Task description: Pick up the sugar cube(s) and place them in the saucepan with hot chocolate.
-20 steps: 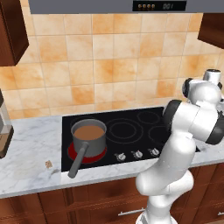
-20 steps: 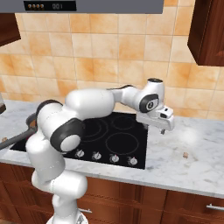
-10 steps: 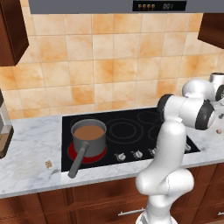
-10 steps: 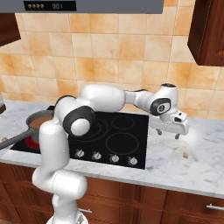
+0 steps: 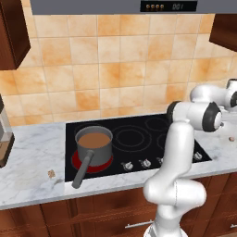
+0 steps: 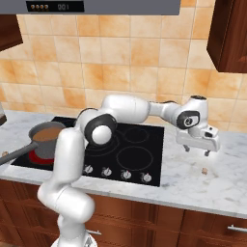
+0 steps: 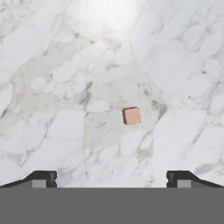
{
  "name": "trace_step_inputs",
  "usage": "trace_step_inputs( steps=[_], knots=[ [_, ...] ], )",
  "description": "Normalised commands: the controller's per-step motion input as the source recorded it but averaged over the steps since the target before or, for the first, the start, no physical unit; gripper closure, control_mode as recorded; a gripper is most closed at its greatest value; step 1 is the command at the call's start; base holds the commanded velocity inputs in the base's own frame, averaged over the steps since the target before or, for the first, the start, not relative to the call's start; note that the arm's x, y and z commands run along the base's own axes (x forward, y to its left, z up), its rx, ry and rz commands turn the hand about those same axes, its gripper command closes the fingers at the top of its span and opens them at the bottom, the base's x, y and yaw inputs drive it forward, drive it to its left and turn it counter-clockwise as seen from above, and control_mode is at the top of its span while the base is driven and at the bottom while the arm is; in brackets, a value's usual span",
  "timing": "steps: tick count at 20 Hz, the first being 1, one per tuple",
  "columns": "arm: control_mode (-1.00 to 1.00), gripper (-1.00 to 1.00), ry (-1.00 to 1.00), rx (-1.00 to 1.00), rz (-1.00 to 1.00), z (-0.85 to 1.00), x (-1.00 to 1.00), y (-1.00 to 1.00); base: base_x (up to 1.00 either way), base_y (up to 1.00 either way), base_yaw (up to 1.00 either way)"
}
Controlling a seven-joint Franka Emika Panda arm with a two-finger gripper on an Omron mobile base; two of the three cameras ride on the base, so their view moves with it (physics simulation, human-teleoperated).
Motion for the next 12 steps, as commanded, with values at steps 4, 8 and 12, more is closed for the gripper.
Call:
trace_step_inputs(
  steps=[4, 8, 12],
  knots=[
    [-1.00, -1.00, 0.02, 0.05, 0.00, -0.34, 0.05, -0.67, 0.00, 0.00, 0.00],
    [-1.00, -1.00, 0.00, 0.09, 0.00, -0.29, 0.24, -0.42, 0.00, 0.00, 0.00],
    [-1.00, -1.00, 0.01, 0.17, 0.02, -0.26, 0.25, -0.36, 0.00, 0.00, 0.00]
  ],
)
